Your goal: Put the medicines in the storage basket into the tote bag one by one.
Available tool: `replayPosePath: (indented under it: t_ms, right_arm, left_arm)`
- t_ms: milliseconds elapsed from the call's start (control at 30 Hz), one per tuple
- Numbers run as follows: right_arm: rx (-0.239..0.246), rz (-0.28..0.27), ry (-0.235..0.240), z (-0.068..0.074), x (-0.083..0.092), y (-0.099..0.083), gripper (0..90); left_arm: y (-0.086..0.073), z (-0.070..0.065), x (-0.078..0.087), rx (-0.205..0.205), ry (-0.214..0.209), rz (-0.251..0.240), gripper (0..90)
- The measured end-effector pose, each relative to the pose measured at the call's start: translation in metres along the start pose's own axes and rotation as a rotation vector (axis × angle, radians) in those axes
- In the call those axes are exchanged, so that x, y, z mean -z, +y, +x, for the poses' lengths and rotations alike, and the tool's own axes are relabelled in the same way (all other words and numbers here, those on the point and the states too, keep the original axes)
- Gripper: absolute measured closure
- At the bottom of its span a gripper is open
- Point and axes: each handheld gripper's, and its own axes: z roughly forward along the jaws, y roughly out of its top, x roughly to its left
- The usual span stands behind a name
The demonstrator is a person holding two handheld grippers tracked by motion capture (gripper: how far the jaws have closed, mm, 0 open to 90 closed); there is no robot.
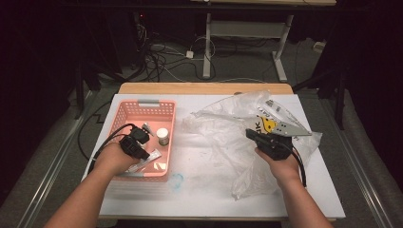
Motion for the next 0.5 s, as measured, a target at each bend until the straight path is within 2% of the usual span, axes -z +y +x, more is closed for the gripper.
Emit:
replayPosePath:
  t_ms: [33,133,167,200,233,333,367,400,433,467,500]
  right_arm:
    - [0.000,0.001,-0.001,0.000,0.000,0.000,90.0]
    - [-0.002,0.001,-0.001,0.000,0.000,0.000,90.0]
    - [0.000,0.002,0.000,0.000,0.000,0.000,90.0]
    - [0.003,0.002,0.001,0.001,0.000,0.000,90.0]
    - [0.003,0.002,0.002,0.001,0.000,0.000,90.0]
    - [0.004,0.000,0.002,0.001,0.000,0.000,90.0]
    - [0.004,0.001,0.001,0.001,0.001,0.000,90.0]
    - [0.004,0.001,0.001,0.001,0.001,0.000,90.0]
    - [0.002,-0.001,0.001,0.001,0.001,0.000,90.0]
    - [0.002,-0.001,0.001,0.001,0.001,0.000,90.0]
    - [0.001,-0.001,0.002,0.001,0.001,0.000,90.0]
  left_arm:
    - [-0.002,0.004,0.004,0.011,0.026,-0.034,87.7]
    - [-0.004,0.006,0.006,0.020,0.019,-0.051,87.5]
    - [-0.004,0.009,0.007,0.031,-0.024,-0.048,73.9]
    - [-0.004,0.009,0.007,0.031,-0.024,-0.048,68.7]
    - [-0.005,0.010,0.006,0.029,-0.054,-0.027,65.5]
    - [-0.005,0.009,0.004,0.015,-0.053,-0.010,57.6]
    - [-0.005,0.008,0.000,0.001,-0.061,0.015,57.5]
    - [-0.005,0.008,0.000,0.001,-0.061,0.015,54.3]
    - [-0.004,0.008,-0.005,0.001,-0.079,0.059,53.2]
    - [-0.004,0.008,-0.005,0.001,-0.079,0.059,53.2]
    - [-0.003,0.006,-0.008,-0.016,-0.079,0.071,53.1]
